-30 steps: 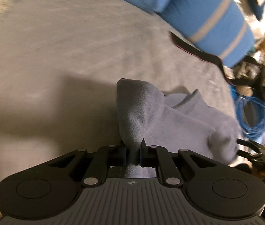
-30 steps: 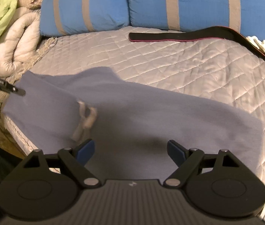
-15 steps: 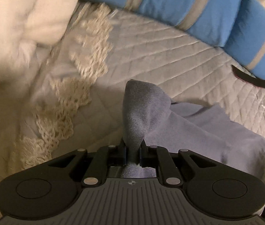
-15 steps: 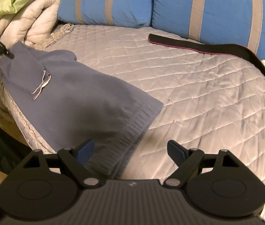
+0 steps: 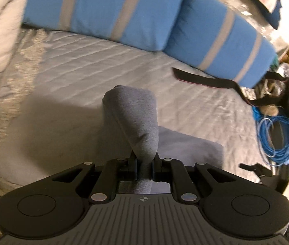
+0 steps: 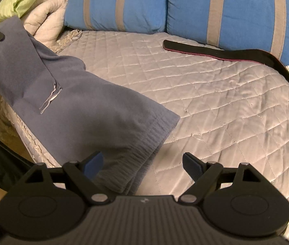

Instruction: Fold clothes

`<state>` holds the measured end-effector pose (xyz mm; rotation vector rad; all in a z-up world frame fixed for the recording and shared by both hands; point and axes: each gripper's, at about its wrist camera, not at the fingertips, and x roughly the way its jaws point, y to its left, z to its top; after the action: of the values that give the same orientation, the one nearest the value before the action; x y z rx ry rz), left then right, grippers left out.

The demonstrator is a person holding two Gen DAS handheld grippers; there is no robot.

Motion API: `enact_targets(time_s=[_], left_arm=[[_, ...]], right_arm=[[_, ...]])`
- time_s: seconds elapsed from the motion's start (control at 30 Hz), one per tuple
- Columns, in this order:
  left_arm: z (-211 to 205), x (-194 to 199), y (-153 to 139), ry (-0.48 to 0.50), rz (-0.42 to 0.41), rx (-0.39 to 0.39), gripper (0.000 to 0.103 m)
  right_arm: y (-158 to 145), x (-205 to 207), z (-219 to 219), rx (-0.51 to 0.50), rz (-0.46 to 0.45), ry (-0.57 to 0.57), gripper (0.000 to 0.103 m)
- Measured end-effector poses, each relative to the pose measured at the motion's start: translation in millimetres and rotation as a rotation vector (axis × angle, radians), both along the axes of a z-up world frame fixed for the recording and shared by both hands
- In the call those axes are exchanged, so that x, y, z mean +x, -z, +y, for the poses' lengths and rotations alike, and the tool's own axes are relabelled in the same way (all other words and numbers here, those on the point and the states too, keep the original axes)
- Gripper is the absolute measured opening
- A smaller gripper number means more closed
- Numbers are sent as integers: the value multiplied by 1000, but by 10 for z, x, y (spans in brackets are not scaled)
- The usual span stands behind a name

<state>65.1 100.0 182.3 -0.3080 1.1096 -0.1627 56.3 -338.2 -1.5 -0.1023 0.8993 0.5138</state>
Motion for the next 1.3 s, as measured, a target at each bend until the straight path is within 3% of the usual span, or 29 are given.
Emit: enact_targets(time_s=[0.43,0.7,0.97,1.07,1.13,1.17,1.23,1.3], left_arm=[[-1099,261,209,115,32,-121,12],[-1568,438,532,163,90,-176,12],[-1960,637,992,182,145,-168,13],[-2104,719,1210,208,157,-186,22],[-2178,766,1303,242,150,-254,28],[-2204,771,1312,261,140,-278,33],[-2242,753,1293,293,112,-297,55],[-2221,696,1218,319,59,-280,57]], right_arm=[[-11,8,-82,46,3,8,92],[-18,2,-100,67,0,5,92],[-27,7,-133,95,-2,8,92],[-38,-6,-146,103,-8,9,92],[-43,-10,-156,111,-11,11,92],[-43,-8,-160,113,-11,12,92],[-35,2,-161,109,-6,17,92],[-25,17,-160,105,3,19,92]])
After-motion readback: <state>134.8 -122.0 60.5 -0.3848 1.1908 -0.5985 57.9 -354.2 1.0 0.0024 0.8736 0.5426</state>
